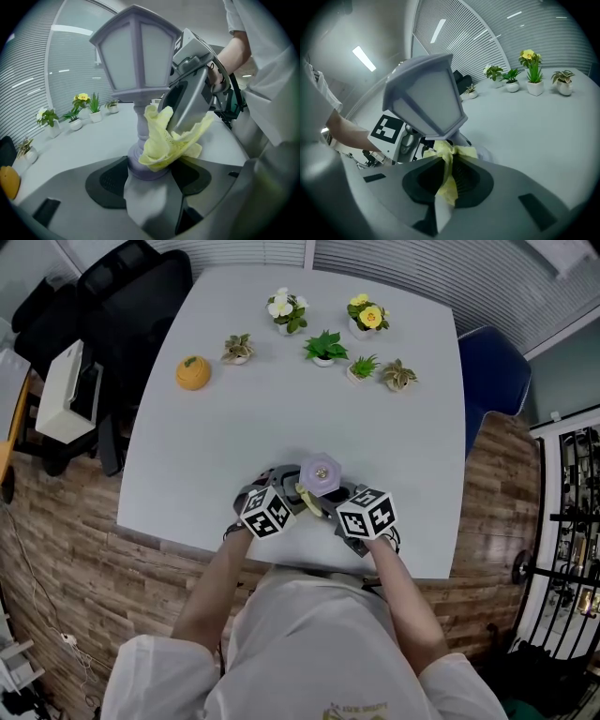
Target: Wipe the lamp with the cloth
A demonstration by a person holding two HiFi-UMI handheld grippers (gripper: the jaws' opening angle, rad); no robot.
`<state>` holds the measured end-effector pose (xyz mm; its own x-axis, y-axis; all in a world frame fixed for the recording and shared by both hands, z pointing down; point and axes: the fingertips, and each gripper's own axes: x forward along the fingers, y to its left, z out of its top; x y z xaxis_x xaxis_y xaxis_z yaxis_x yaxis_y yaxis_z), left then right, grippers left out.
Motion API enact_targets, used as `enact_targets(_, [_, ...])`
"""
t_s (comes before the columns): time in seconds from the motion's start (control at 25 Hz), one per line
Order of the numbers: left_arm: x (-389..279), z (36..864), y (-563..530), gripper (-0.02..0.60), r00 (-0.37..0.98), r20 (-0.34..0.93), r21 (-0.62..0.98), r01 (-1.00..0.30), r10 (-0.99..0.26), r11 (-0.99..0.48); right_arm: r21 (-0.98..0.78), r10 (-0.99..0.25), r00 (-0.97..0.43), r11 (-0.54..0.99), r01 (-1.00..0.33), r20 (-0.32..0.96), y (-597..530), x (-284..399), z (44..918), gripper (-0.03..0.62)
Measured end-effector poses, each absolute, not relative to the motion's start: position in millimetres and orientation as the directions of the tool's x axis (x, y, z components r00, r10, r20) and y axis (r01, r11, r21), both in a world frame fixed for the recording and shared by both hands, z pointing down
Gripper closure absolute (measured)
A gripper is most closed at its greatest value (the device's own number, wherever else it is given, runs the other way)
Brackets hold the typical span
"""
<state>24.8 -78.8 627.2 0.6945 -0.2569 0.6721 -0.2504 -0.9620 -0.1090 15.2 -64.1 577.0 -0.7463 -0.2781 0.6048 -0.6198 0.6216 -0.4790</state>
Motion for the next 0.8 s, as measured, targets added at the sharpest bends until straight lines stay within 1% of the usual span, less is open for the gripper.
enact_targets(0.28, [23.7, 627.2, -77.6, 0.285, 0.693, 0.674, -0.108, -0.249, -0.255, -0.962, -0.372, -0.255, -0.689, 0.69, -0.621, 0.678, -60.1, 18.3, 585.2, 0.548])
enact_targets(0.8, [25.4, 626.7, -79.8, 0.285, 0.693, 0.674, -0.109, -0.252, -0.258, -0.962, -0.336, -0.302, -0.646, 0.659, -0.673, 0.701, -60.9, 41.2, 586.7, 0.548])
